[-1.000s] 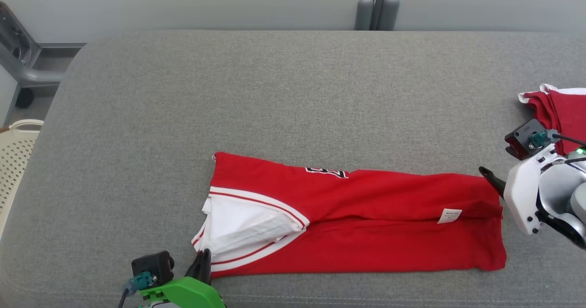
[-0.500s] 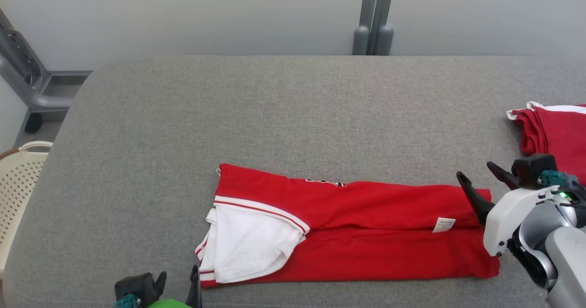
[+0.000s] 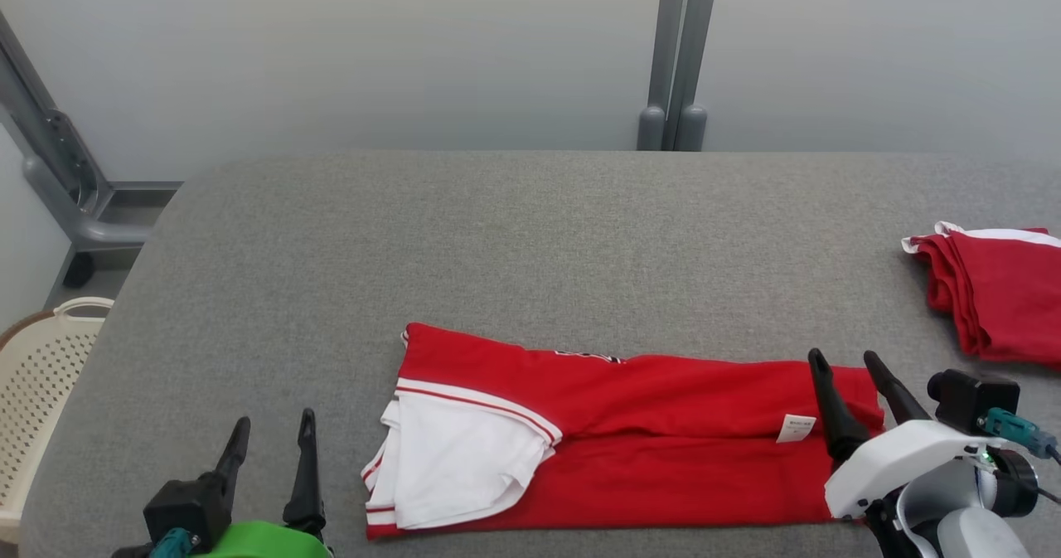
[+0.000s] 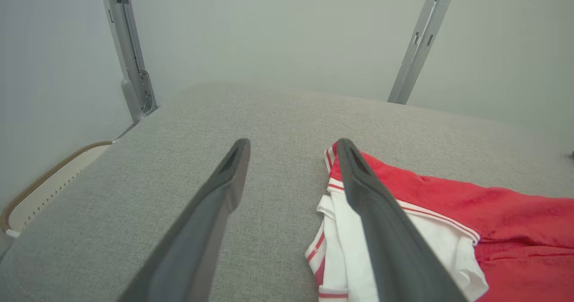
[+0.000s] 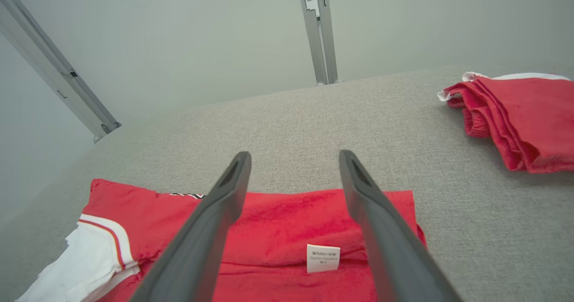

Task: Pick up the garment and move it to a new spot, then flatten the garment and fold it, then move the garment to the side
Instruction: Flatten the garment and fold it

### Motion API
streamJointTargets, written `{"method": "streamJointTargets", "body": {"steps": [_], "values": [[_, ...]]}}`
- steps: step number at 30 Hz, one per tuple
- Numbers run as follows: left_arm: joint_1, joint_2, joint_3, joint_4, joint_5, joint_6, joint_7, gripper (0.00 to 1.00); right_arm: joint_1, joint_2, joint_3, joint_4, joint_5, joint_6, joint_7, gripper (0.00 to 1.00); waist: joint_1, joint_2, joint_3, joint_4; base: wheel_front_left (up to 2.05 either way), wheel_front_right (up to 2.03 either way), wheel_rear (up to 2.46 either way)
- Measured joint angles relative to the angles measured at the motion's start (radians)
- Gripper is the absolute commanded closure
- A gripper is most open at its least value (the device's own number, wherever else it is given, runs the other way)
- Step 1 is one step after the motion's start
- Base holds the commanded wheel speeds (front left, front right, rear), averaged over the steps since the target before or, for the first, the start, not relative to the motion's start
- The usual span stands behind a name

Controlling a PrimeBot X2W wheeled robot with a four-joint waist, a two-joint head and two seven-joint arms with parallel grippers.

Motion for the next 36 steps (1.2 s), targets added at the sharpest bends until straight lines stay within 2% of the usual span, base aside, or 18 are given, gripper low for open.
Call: {"method": "streamJointTargets", "body": {"steps": [2,13,20,36], "values": [[-0.018,-0.003,0.020,-0.006,0.011,-0.020,-0.024,0.00,0.024,0.036,-0.017,-0.021,-0.002,0.000,-0.006,0.00,0.0000,0.0000,-0.010,-0.004,0.00,0.00,0.00],[-0.033,-0.054,0.144,0.050,0.020,-0.088,-0.038,0.00,0.057,0.076,-0.014,-0.001,-0.010,0.000,-0.048,0.00,0.0000,0.0000,-0.027,-0.018,0.00,0.00,0.00],[-0.030,-0.057,0.149,0.100,0.037,-0.172,-0.039,0.00,0.060,0.079,-0.001,0.060,-0.012,0.000,-0.080,0.00,0.0000,0.0000,-0.031,-0.020,0.00,0.00,0.00],[0.023,-0.094,0.174,0.120,0.068,-0.196,-0.040,0.00,0.079,0.080,-0.014,0.064,-0.041,0.000,-0.072,0.00,0.0000,0.0000,-0.020,-0.029,0.00,0.00,0.00]]}}
